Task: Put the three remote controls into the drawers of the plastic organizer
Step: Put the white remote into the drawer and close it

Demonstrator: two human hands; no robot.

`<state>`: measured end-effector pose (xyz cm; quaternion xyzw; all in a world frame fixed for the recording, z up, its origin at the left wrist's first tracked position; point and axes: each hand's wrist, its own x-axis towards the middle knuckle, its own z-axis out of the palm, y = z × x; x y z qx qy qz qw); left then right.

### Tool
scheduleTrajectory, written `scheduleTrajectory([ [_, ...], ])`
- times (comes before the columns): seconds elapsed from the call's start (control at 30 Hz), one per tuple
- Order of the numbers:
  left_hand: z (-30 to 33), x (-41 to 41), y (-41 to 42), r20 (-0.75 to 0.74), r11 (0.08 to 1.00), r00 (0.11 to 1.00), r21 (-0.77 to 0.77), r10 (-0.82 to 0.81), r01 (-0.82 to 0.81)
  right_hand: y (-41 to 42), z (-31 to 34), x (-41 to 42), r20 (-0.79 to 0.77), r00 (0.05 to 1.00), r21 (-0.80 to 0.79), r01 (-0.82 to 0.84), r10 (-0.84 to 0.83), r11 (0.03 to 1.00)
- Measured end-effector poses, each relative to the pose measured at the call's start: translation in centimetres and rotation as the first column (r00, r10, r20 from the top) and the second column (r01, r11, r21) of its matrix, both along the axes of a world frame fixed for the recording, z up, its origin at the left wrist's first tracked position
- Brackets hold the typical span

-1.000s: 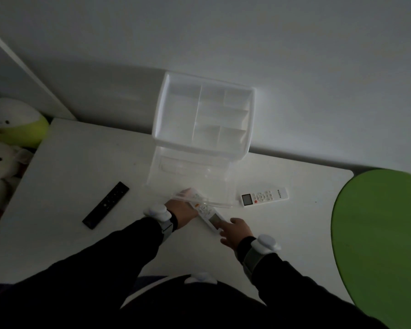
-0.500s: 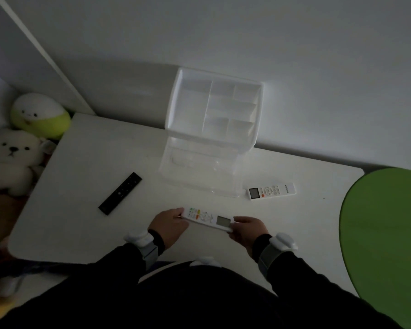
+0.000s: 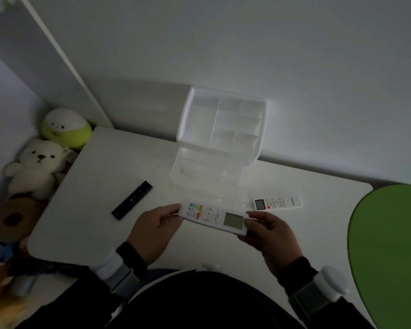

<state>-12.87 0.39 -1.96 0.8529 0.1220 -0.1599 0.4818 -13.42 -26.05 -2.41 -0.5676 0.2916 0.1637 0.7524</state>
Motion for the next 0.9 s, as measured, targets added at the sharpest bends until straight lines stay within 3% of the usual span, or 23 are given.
scheduleTrajectory([
  [0.2, 2.9, 3.5, -0.6, 0.099, 0.999, 0.994, -0.034, 0.045, -0.042, 0.2, 3.7, 3.9, 0.133, 0.987, -0.051, -0.086, 0.092, 0.995],
  [0.3, 4.0, 5.2, -0.9, 0.153, 1.0, 0.988, 0.023, 0.002, -0.006, 0.4, 3.9, 5.9, 0.166, 0.978, -0.089, -0.113, 0.127, 0.99],
  [0.67, 3.0, 6.1, 0.6, 0.162, 0.995, 0.982, 0.03, 0.092, -0.098, 1.8, 1.5, 10.9, 0.103, 0.956, -0.395, -0.213, 0.274, 0.894],
  [0.9, 1.8, 5.6, 1.1, 0.112, 0.967, 0.97, -0.163, 0.217, -0.198, 3.0, 0.5, 10.9, 0.011, 0.94, -0.477, -0.296, 0.342, 0.828],
])
